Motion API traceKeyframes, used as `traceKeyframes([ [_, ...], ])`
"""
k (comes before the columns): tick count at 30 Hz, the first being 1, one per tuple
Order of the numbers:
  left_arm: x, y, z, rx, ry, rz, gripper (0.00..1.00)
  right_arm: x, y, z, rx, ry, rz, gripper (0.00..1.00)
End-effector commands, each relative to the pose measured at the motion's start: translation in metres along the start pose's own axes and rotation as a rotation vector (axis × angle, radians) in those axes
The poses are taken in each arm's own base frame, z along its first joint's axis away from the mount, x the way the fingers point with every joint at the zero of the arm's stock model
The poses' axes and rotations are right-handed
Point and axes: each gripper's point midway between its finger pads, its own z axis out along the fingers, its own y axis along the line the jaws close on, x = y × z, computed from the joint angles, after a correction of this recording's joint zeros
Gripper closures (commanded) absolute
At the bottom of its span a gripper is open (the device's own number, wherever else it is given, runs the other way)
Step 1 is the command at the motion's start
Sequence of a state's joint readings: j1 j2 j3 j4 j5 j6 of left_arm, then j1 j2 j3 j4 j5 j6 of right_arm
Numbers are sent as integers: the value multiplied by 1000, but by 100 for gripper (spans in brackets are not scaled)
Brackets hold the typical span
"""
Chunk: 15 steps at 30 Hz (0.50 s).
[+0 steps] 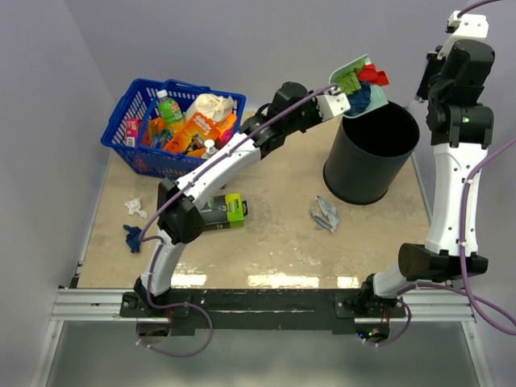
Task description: Sweep away the paper scraps from the table
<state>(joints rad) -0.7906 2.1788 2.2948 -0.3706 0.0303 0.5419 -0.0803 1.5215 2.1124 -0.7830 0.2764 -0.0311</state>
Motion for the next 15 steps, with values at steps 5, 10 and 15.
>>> traceKeyframes([
  [5, -62, 53, -7, -283, -155, 239, 100, -36, -21, -6, 79, -121, 16, 100],
  [10, -82, 46, -5, -316, -194, 548, 100, -34, -18, 0, 69, -114, 24, 100],
  [15, -66, 41, 0, -379, -71, 967, 100, -36, -14, 3, 50, -115, 34, 100],
])
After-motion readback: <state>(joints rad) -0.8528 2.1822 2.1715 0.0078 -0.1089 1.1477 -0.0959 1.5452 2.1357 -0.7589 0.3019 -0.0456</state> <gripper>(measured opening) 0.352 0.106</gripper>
